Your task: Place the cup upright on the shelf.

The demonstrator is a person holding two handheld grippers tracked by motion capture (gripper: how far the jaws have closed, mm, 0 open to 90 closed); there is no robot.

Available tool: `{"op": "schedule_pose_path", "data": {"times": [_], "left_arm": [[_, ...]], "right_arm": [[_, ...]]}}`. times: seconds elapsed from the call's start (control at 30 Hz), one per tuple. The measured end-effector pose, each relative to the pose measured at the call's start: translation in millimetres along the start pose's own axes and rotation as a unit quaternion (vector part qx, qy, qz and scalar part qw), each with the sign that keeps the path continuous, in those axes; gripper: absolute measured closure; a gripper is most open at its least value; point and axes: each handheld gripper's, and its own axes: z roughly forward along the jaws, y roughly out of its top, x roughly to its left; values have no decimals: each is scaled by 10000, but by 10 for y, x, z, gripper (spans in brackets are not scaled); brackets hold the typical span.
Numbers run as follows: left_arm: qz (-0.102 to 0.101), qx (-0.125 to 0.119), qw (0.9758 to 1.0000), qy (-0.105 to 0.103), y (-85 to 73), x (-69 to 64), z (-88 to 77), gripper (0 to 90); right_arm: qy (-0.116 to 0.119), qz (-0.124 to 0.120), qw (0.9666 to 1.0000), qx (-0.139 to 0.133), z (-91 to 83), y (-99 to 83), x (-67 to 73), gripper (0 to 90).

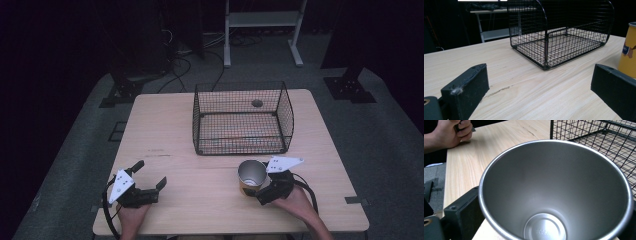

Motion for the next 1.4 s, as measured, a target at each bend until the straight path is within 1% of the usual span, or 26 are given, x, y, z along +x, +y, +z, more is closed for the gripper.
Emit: {"op": "schedule_pose_path", "data": {"times": [0.13,0.6,0.63,0.67,0.87,0.93,1.4], "left_arm": [[2,1,10000,-1,0,0,0,8],[-1,1,10000,0,0,0,0,8],[-1,3,10000,-1,0,1,0,8],[-1,3,10000,-1,0,1,0,8],[-4,1,10000,-1,0,1,0,8],[-5,3,10000,0,0,1,0,8],[-5,1,10000,2,0,2,0,8]], "right_arm": [[-43,-17,10000,-19,9,2,1,19],[-37,8,10000,-45,3,8,-12,24],[-25,22,10000,-45,4,8,-15,53],[5,14,10000,-57,2,7,-19,63],[-1,40,10000,-47,3,7,-27,70],[34,30,10000,-70,-3,8,-28,110],[65,21,10000,-57,-16,10,-38,124]]}}
